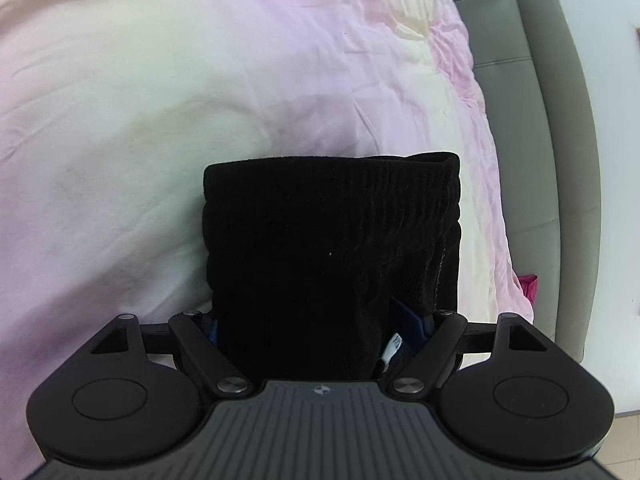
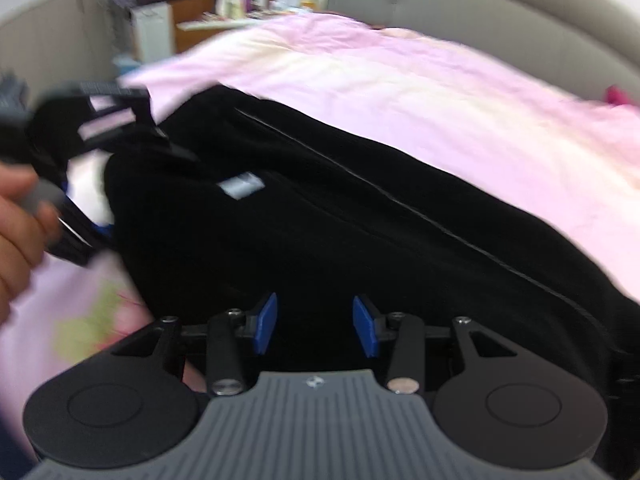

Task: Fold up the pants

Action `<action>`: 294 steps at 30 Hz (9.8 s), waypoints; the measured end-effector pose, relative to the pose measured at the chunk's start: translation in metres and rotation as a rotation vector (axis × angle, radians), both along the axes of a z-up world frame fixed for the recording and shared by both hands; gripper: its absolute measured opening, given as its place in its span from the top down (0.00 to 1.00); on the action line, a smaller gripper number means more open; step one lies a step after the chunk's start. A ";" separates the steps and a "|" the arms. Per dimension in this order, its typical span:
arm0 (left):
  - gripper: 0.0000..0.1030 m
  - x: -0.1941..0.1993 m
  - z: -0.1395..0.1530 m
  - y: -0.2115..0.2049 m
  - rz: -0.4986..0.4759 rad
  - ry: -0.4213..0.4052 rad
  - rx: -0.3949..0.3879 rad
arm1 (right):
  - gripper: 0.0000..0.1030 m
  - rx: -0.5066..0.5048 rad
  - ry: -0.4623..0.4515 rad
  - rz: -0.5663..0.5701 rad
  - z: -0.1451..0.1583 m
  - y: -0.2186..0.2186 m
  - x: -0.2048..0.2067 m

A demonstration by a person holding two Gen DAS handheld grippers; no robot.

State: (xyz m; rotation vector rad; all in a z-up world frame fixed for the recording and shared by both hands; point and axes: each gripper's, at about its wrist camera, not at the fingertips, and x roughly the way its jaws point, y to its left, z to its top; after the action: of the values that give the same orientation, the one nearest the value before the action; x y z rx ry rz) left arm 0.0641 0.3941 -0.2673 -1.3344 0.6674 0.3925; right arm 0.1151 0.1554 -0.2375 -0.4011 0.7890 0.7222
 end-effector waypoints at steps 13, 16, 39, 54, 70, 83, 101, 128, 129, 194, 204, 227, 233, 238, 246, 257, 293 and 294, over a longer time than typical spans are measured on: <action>0.58 0.007 0.095 -0.088 -0.253 -0.123 0.637 | 0.60 0.190 0.108 -0.071 -0.021 -0.044 -0.003; 0.58 0.010 0.107 -0.121 -0.286 -0.102 0.780 | 0.61 0.279 0.214 -0.129 -0.008 -0.081 0.009; 0.43 0.064 0.027 -0.402 -1.076 0.157 1.799 | 0.60 0.371 0.119 -0.353 0.048 -0.289 0.039; 0.18 0.013 0.080 -0.354 -1.268 -0.035 1.351 | 0.52 0.493 0.251 -0.353 0.046 -0.297 0.058; 0.22 0.078 0.080 -0.205 -0.789 0.126 0.864 | 0.74 0.601 0.629 -0.191 -0.015 -0.225 0.101; 0.08 0.104 0.054 -0.289 -0.961 0.124 1.049 | 0.73 0.525 0.662 -0.192 -0.028 -0.242 0.074; 0.13 0.099 0.105 -0.376 -0.967 -0.093 1.225 | 0.43 0.670 0.229 -0.768 0.056 -0.468 0.046; 0.09 0.150 0.024 -0.479 -1.211 0.036 0.904 | 0.58 0.132 0.341 -0.607 0.005 -0.416 0.058; 0.09 0.151 0.026 -0.471 -1.200 0.034 0.853 | 0.58 0.109 0.379 -0.592 0.000 -0.412 0.058; 0.24 0.174 0.067 -0.438 -1.104 -0.129 0.628 | 0.77 0.819 0.551 -0.575 -0.011 -0.503 0.126; 0.20 0.091 0.122 -0.303 -0.907 -0.119 0.874 | 0.78 0.520 0.232 -0.495 0.086 -0.416 0.082; 0.14 0.058 0.065 -0.187 -0.701 -0.052 0.582 | 0.78 0.274 -0.010 -0.280 0.188 -0.190 0.017; 0.20 0.049 0.065 -0.148 -0.604 -0.095 0.365 | 0.78 0.184 -0.041 -0.187 0.174 -0.121 0.002; 0.20 0.041 0.074 -0.120 -0.514 -0.136 0.311 | 0.77 0.071 -0.095 -0.133 0.134 -0.080 -0.014; 0.20 0.019 0.093 -0.077 -0.373 -0.207 0.292 | 0.73 -0.110 -0.158 -0.011 0.048 -0.020 -0.044; 0.18 0.009 0.092 -0.039 -0.258 -0.231 0.261 | 0.87 0.037 -0.223 -0.036 0.087 0.018 -0.039; 0.47 0.037 0.027 -0.145 -0.790 -0.314 0.060 | 0.54 -0.168 0.470 0.697 0.116 0.003 0.236; 0.48 0.038 0.024 -0.144 -0.796 -0.312 0.050 | 0.55 -0.179 0.498 0.719 0.112 0.005 0.235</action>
State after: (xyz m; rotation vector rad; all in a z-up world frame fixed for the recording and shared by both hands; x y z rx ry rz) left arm 0.1026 0.2503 -0.2431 -0.9537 0.8521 -0.4307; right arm 0.3499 0.1603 -0.1255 -0.6947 1.1989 1.4636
